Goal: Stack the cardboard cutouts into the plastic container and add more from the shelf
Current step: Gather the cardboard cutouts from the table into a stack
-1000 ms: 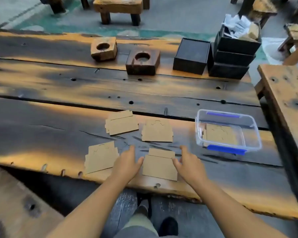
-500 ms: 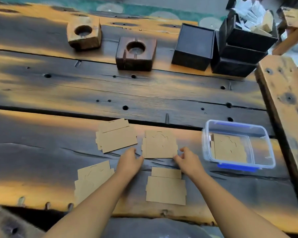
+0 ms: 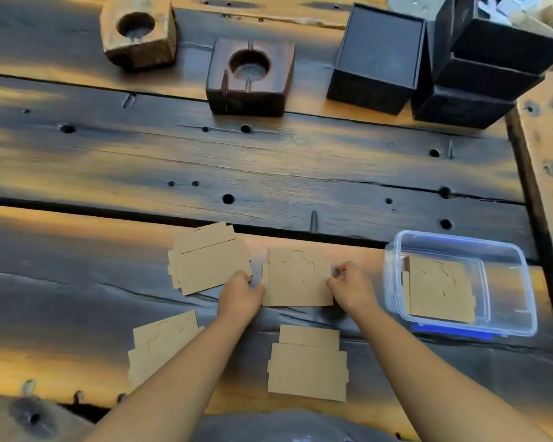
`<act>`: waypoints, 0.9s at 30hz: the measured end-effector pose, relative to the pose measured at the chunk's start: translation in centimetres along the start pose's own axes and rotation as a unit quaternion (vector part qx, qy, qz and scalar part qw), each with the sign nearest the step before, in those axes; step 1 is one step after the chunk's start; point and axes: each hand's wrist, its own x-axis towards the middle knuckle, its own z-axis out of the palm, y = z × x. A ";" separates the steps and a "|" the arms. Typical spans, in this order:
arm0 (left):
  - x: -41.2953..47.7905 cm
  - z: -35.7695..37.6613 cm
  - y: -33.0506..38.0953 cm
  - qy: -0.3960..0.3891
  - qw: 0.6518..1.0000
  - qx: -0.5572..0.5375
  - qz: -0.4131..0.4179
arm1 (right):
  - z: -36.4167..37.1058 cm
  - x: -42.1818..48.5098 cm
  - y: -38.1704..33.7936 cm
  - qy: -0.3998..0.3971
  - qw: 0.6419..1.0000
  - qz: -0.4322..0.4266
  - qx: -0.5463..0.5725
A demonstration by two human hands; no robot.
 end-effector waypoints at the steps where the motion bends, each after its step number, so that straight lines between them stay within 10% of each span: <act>1: 0.2 0.0 0.3 -0.001 1.000 0.000 0.002 | 0.0 0.3 -0.2 0.002 1.000 0.001 -0.001; 27: -1.9 0.6 0.6 -0.039 0.998 -0.016 0.047 | -1.7 -2.4 1.9 0.006 1.000 -0.007 0.006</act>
